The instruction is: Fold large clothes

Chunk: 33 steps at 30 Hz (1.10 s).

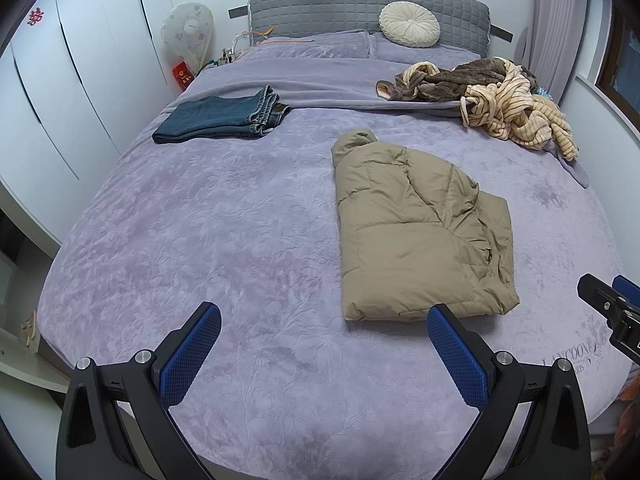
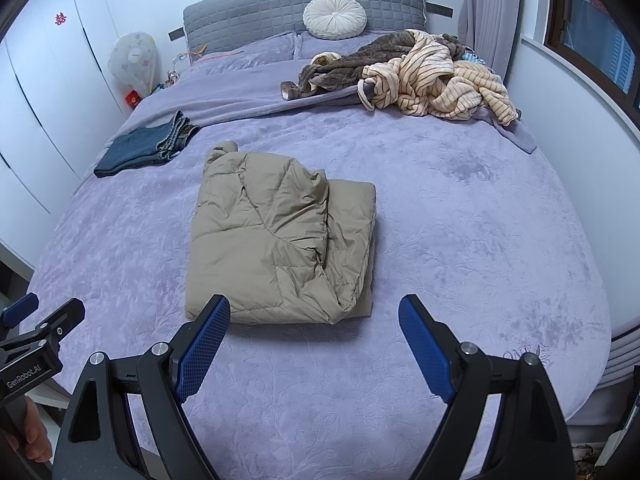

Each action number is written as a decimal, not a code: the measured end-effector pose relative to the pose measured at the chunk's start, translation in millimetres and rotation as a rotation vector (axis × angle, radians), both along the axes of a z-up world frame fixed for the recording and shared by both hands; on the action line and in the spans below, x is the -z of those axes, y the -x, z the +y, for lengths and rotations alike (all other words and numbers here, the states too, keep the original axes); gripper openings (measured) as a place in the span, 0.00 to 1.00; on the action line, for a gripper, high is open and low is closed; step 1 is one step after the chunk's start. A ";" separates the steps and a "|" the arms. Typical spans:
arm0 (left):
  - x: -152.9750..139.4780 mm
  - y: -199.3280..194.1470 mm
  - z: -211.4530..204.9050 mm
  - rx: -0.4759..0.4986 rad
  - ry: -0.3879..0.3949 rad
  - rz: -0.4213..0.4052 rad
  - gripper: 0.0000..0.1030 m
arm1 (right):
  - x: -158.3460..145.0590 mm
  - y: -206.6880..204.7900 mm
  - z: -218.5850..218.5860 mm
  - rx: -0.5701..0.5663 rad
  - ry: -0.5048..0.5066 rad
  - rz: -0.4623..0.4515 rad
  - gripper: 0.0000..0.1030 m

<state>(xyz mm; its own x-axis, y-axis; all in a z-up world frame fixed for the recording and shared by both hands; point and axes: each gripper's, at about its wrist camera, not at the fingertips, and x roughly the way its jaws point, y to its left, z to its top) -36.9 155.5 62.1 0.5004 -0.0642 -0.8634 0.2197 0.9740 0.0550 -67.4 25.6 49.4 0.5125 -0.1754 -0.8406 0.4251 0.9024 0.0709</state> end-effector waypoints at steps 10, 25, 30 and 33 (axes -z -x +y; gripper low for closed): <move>0.2 0.2 -0.5 -0.001 -0.001 0.000 1.00 | 0.2 -0.6 -0.3 0.001 -0.002 0.002 0.86; 0.7 -1.1 -0.5 0.000 -0.002 0.000 1.00 | 0.8 -2.1 -0.3 0.000 -0.004 0.006 0.86; 0.7 -1.1 -0.6 0.000 -0.002 0.001 1.00 | 0.6 -2.2 -0.7 -0.001 -0.005 0.006 0.86; 1.0 -2.0 -0.3 -0.001 -0.002 0.001 1.00 | 0.5 -2.3 -1.0 -0.002 -0.004 0.006 0.86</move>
